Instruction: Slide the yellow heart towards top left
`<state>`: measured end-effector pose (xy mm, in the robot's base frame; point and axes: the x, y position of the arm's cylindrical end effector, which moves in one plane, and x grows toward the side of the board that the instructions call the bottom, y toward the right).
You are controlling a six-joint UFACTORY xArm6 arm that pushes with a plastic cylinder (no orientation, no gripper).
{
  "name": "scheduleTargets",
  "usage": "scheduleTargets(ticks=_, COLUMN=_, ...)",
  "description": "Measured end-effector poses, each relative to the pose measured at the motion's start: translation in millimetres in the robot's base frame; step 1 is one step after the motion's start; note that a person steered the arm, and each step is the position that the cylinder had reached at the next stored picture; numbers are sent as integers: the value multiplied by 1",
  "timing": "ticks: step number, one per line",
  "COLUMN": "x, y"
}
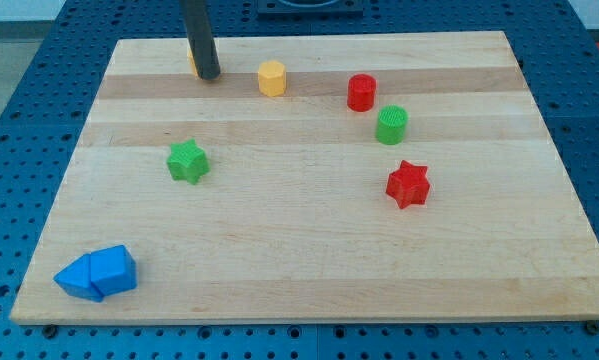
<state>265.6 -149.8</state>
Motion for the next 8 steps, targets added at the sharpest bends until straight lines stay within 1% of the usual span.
scheduleTargets(ticks=2, x=-15, y=22)
scheduleTargets(ticks=3, x=-23, y=22)
scheduleTargets(ticks=5, x=-24, y=-12)
scheduleTargets(ticks=7, x=-24, y=-24)
scheduleTargets(ticks=8, x=-24, y=-41)
